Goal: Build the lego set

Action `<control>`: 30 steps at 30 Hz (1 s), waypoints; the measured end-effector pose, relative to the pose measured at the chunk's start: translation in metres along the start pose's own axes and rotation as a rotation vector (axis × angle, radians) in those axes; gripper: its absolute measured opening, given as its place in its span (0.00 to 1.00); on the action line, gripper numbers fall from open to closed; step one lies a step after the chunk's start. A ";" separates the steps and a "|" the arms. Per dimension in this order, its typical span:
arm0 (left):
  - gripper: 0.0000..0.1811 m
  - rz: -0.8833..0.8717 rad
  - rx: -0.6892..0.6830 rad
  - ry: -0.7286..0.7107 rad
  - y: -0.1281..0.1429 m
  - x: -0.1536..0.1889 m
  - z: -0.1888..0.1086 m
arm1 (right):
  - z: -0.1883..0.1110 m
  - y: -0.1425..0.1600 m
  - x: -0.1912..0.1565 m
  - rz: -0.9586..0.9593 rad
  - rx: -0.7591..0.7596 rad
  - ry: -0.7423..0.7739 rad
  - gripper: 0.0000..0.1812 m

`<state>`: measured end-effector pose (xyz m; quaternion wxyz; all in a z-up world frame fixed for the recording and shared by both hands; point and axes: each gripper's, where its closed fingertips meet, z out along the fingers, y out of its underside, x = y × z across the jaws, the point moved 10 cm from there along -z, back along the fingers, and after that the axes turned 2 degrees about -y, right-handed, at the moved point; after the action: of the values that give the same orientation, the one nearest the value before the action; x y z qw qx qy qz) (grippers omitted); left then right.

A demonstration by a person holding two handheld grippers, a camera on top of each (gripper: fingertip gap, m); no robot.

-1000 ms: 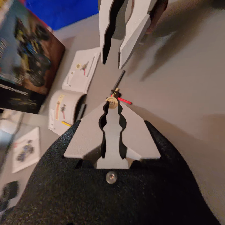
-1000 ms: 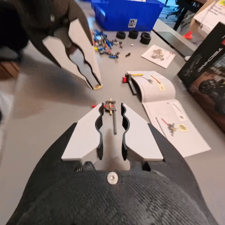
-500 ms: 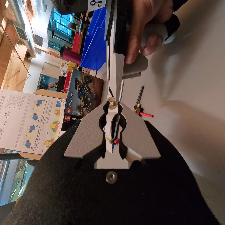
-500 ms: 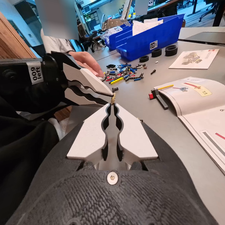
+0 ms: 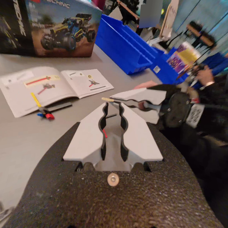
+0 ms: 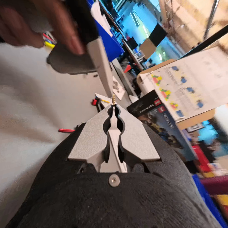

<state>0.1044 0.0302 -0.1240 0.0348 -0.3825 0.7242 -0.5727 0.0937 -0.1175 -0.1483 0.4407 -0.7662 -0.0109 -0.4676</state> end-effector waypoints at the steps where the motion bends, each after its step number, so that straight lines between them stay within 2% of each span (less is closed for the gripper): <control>1: 0.09 -0.065 0.004 0.027 0.000 -0.002 0.000 | 0.002 -0.002 -0.003 -0.062 -0.014 0.021 0.01; 5: 0.11 -0.242 0.015 0.086 0.003 -0.009 0.003 | 0.002 -0.008 -0.009 -0.213 -0.023 0.091 0.01; 9: 0.05 -0.375 0.047 0.151 0.002 -0.015 0.003 | 0.001 -0.010 -0.011 -0.327 -0.032 0.144 0.00; 14: 0.06 -0.371 0.004 0.130 0.003 -0.022 0.006 | 0.003 -0.006 -0.015 -0.362 -0.056 0.108 0.00; 17: 0.03 -0.340 -0.016 0.112 0.003 -0.027 0.009 | 0.004 -0.004 -0.016 -0.350 -0.062 0.066 0.01; 21: 0.01 -0.241 -0.062 0.036 0.003 -0.033 0.015 | 0.001 -0.001 -0.013 -0.258 -0.036 -0.030 0.00; 25: 0.01 -0.148 -0.143 -0.002 0.005 -0.034 0.023 | -0.006 0.014 0.000 -0.107 -0.119 -0.173 0.00; 28: 0.00 -0.053 -0.235 -0.086 0.009 -0.037 0.029 | -0.013 0.038 0.011 0.131 -0.272 -0.324 0.10; 30: 0.00 -0.055 -0.264 -0.082 0.011 -0.035 0.033 | -0.013 0.049 0.015 0.287 -0.262 -0.396 0.11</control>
<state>0.1395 0.0256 -0.1582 -0.0023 -0.4266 0.7805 -0.4570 0.1139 -0.1623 -0.1671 0.3887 -0.8870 0.0724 -0.2388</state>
